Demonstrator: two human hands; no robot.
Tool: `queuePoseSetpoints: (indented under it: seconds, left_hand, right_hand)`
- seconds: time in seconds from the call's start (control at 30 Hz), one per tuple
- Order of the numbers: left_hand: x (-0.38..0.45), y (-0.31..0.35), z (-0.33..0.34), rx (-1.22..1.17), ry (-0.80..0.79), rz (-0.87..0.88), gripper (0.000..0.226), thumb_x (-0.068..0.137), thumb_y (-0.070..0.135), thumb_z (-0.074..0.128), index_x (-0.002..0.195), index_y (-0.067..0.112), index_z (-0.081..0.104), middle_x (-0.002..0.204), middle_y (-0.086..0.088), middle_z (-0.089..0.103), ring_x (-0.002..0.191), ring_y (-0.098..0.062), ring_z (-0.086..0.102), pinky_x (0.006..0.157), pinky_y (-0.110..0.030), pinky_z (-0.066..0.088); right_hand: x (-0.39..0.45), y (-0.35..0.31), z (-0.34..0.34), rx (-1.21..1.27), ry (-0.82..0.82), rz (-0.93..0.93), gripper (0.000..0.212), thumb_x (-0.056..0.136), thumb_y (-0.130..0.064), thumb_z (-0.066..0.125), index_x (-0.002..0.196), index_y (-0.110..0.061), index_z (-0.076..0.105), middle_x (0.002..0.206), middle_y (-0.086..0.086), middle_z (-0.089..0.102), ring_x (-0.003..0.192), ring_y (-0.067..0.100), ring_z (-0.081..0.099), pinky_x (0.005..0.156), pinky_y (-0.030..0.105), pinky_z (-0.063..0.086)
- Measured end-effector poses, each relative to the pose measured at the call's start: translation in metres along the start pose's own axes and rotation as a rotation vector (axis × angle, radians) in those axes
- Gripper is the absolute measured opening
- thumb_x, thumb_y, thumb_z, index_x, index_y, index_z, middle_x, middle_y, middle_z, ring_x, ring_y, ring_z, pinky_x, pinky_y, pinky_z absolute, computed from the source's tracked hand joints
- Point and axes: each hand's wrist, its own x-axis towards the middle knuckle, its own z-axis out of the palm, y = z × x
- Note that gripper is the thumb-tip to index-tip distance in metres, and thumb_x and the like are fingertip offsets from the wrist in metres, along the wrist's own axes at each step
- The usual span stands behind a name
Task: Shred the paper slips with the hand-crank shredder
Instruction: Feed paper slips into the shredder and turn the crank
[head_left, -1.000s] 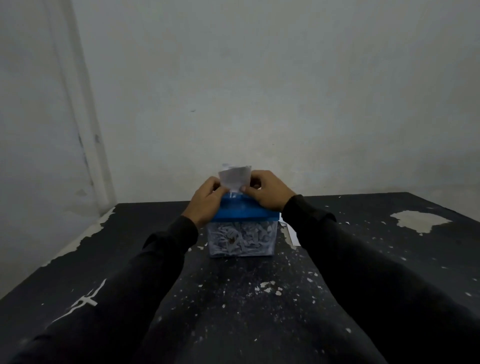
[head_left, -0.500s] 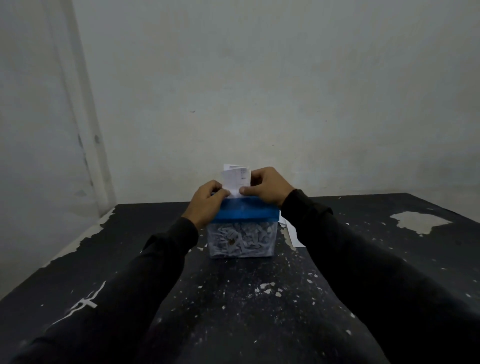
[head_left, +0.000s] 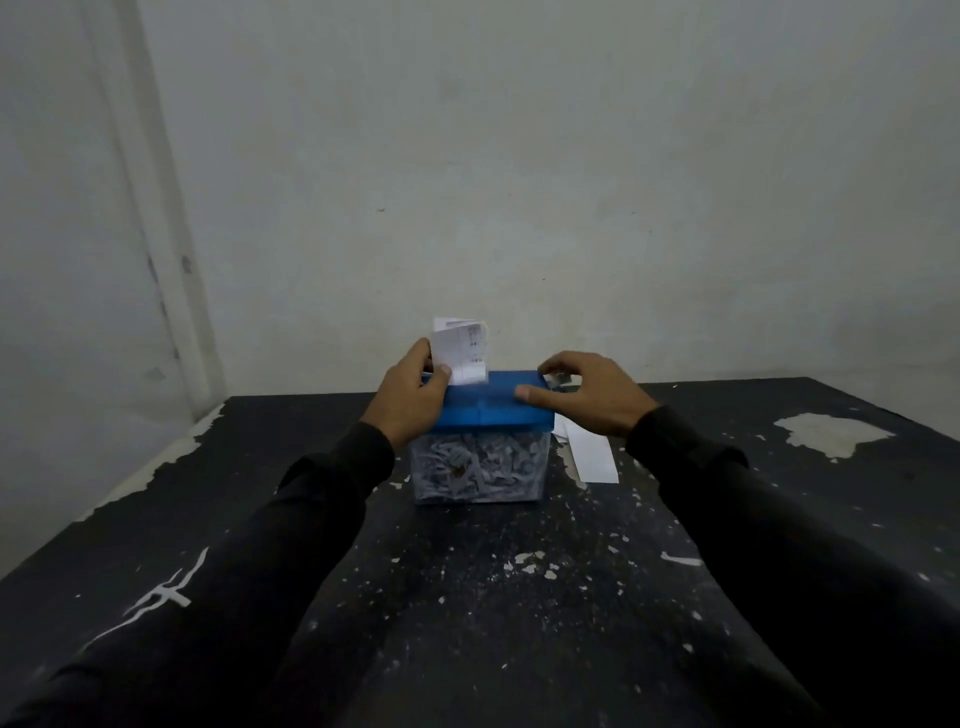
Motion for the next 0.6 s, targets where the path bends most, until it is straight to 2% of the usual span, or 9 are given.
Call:
queuePoseSetpoints:
  seconds: [0.13,0.2,0.27,0.33,0.37,0.4,0.47,0.53,0.6]
  left_hand:
    - [-0.001,-0.001,-0.001,-0.005,-0.026,0.022,0.031,0.108,0.020,0.044,0.137,0.027,0.051,0.123,-0.004,0.063,0.107,-0.020,0.060,0.078,-0.019,0.048]
    - [0.000,-0.001,-0.002,-0.002,-0.028,0.013,0.032,0.108,0.020,0.045,0.138,0.027,0.051,0.124,-0.004,0.063,0.109,-0.021,0.060,0.079,-0.020,0.048]
    - [-0.001,-0.001,-0.001,0.014,-0.022,0.001,0.032,0.107,0.018,0.046,0.138,0.022,0.053,0.123,-0.003,0.063,0.109,-0.021,0.060,0.078,-0.019,0.048]
    - [-0.001,-0.002,0.000,0.020,-0.010,-0.002,0.029,0.106,0.017,0.047,0.134,0.019,0.054,0.123,-0.004,0.063,0.108,-0.022,0.060,0.078,-0.019,0.048]
    - [-0.001,-0.002,0.000,0.017,-0.007,0.002,0.027,0.106,0.017,0.047,0.132,0.019,0.055,0.122,-0.004,0.063,0.108,-0.022,0.060,0.078,-0.020,0.049]
    - [-0.002,-0.002,0.000,0.011,-0.008,0.005,0.025,0.106,0.017,0.047,0.130,0.020,0.055,0.121,-0.004,0.063,0.107,-0.022,0.061,0.079,-0.022,0.050]
    - [-0.001,-0.001,-0.001,0.006,-0.008,0.006,0.023,0.106,0.019,0.047,0.128,0.019,0.055,0.120,-0.006,0.064,0.105,-0.022,0.061,0.082,-0.030,0.055]
    - [-0.003,0.000,0.000,0.009,-0.002,0.004,0.023,0.107,0.022,0.046,0.128,0.018,0.055,0.116,-0.008,0.064,0.103,-0.022,0.062,0.084,-0.037,0.056]
    - [-0.005,0.002,0.001,0.010,0.004,-0.001,0.021,0.108,0.025,0.046,0.126,0.018,0.055,0.112,-0.007,0.063,0.100,-0.020,0.062,0.080,-0.034,0.056]
  right_hand:
    - [0.000,-0.002,0.001,-0.067,-0.015,0.002,0.080,0.068,-0.080,0.064,0.116,-0.016,0.065,0.111,-0.002,0.063,0.101,0.019,0.059,0.089,0.036,0.052]
    - [0.002,-0.003,0.000,-0.093,-0.061,0.035,0.085,0.067,-0.085,0.058,0.109,-0.011,0.065,0.097,0.000,0.060,0.089,0.019,0.057,0.077,0.034,0.048]
    - [-0.001,-0.001,0.000,-0.097,-0.101,0.074,0.093,0.067,-0.091,0.052,0.104,-0.006,0.064,0.089,0.000,0.054,0.080,0.019,0.052,0.066,0.030,0.038]
    - [-0.003,0.001,0.002,-0.072,-0.131,0.111,0.103,0.062,-0.098,0.047,0.104,-0.006,0.065,0.087,0.001,0.054,0.078,0.019,0.054,0.066,0.029,0.037]
    - [-0.003,0.001,0.003,-0.063,-0.140,0.125,0.104,0.060,-0.101,0.046,0.094,-0.005,0.064,0.080,0.004,0.053,0.072,0.020,0.053,0.064,0.031,0.037]
    - [-0.003,0.002,0.004,-0.055,-0.150,0.139,0.099,0.059,-0.101,0.046,0.084,-0.006,0.060,0.074,0.006,0.051,0.067,0.021,0.052,0.062,0.033,0.038]
    - [-0.005,-0.001,0.005,-0.030,-0.162,0.160,0.090,0.062,-0.098,0.049,0.076,-0.009,0.056,0.067,0.008,0.054,0.061,0.021,0.056,0.060,0.033,0.043]
    - [-0.009,-0.006,0.004,0.048,-0.170,0.181,0.085,0.069,-0.088,0.057,0.078,-0.004,0.058,0.064,0.011,0.063,0.053,0.020,0.061,0.054,0.029,0.050]
    - [-0.009,-0.011,0.001,0.100,-0.196,0.233,0.081,0.074,-0.078,0.065,0.089,0.001,0.066,0.066,0.014,0.071,0.048,0.021,0.064,0.053,0.031,0.056]
